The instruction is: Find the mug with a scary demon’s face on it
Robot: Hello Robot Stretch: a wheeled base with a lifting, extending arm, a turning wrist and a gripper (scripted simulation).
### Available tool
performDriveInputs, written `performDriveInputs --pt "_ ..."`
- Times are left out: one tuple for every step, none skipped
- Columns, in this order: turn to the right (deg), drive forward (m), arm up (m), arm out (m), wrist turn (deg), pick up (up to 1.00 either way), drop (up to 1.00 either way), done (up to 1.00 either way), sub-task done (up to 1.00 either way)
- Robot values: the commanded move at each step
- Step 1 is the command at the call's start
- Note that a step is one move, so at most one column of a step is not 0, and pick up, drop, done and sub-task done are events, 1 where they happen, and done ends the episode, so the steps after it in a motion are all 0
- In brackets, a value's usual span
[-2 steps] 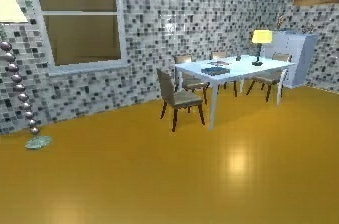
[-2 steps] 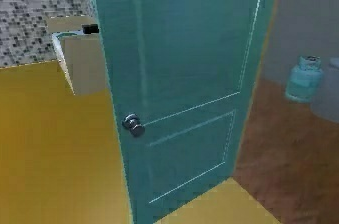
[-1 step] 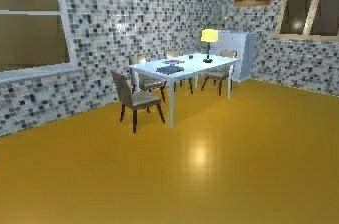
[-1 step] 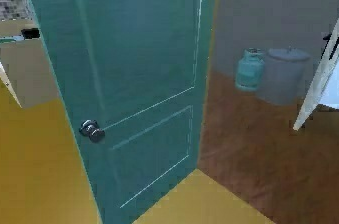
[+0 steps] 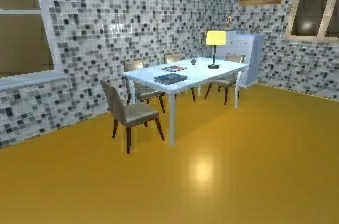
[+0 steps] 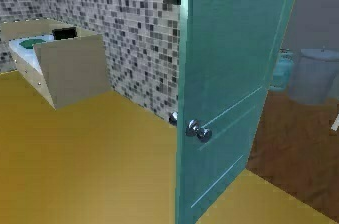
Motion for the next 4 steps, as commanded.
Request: performDriveInputs --pt "30.0 0.0 0.0 0.0 0.0 0.0 0.0 0.0 0.0" --pt "0.0 1.0 0.0 0.0 0.0 0.0 0.0 0.0 0.0" --pt "0.0 1.0 0.0 0.0 0.0 0.0 0.0 0.0 0.0" --pt "3.0 0.0 0.0 0.0 0.0 0.0 0.0 0.0 0.0"
